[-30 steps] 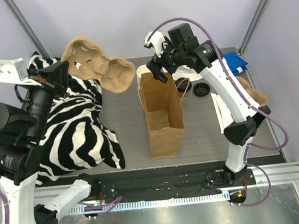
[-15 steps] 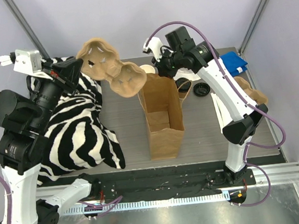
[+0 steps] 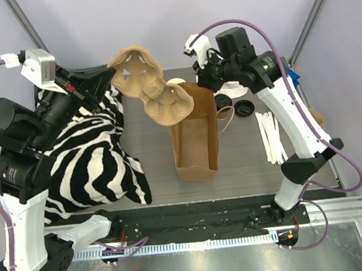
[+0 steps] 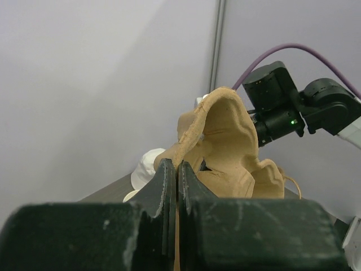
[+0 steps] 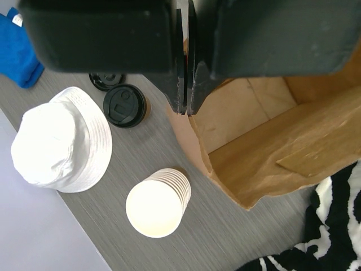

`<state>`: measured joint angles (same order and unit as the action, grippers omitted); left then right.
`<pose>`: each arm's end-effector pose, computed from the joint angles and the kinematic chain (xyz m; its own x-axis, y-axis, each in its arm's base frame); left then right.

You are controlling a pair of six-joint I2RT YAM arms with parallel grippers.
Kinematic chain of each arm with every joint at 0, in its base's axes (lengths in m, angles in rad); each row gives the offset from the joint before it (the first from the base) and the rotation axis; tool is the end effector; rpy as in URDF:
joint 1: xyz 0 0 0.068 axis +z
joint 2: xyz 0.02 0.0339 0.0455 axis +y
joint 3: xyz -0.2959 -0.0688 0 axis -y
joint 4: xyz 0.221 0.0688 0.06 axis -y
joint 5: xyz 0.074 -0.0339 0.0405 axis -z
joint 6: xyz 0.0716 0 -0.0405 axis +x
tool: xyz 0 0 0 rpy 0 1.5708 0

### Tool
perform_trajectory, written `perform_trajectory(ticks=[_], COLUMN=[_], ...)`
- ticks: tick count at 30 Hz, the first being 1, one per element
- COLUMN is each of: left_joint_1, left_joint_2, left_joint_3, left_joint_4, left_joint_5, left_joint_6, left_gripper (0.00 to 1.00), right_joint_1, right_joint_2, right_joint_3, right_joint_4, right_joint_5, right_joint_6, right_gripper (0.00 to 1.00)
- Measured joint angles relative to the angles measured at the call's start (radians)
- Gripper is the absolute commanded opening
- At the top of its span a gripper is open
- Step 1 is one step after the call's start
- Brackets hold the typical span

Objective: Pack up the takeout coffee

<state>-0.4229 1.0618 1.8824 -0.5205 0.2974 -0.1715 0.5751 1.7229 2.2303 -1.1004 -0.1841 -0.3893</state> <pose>0.0996 -0.0678 0.6166 0.1551 -0.2487 -0.9561 0.6842 0.7252 -0.0777 0.2854 0.2006 0.4851 -0.1826 -0.5630 -0.8060 -0.7906 0.5715 -0.2201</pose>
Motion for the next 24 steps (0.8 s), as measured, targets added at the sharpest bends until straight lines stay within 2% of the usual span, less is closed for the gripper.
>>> perform_trajectory(ticks=[8, 10, 11, 14, 18, 24], left_joint_1=[0.000, 0.000, 0.000, 0.000, 0.000, 0.000], left_joint_2=[0.011, 0.011, 0.011, 0.008, 0.004, -0.010], left_joint_3=[-0.003, -0.010, -0.013, -0.025, -0.045, -0.074], left_joint_4=[0.005, 0.005, 0.007, 0.007, 0.008, 0.014], left_joint_5=[0.028, 0.028, 0.028, 0.028, 0.028, 0.028], left_joint_6=[-0.005, -0.005, -0.005, -0.005, -0.005, -0.005], left_gripper=[0.00, 0.00, 0.00, 0.00, 0.00, 0.00], right_joint_1=[0.006, 0.006, 0.006, 0.005, 0.006, 0.006], right_joint_2=[-0.076, -0.072, -0.067, -0.048, -0.034, -0.025], right_joint_3=[-0.124, -0.158, -0.171, -0.183, -0.183, -0.187], right_joint_4=[0.010, 0.005, 0.001, -0.013, -0.015, -0.015], right_joint_5=[0.003, 0.007, 0.008, 0.016, 0.038, 0.074], right_joint_6=[0.003, 0.003, 0.002, -0.002, -0.005, -0.005], right_gripper=[0.01, 0.16, 0.31, 0.51, 0.56, 0.56])
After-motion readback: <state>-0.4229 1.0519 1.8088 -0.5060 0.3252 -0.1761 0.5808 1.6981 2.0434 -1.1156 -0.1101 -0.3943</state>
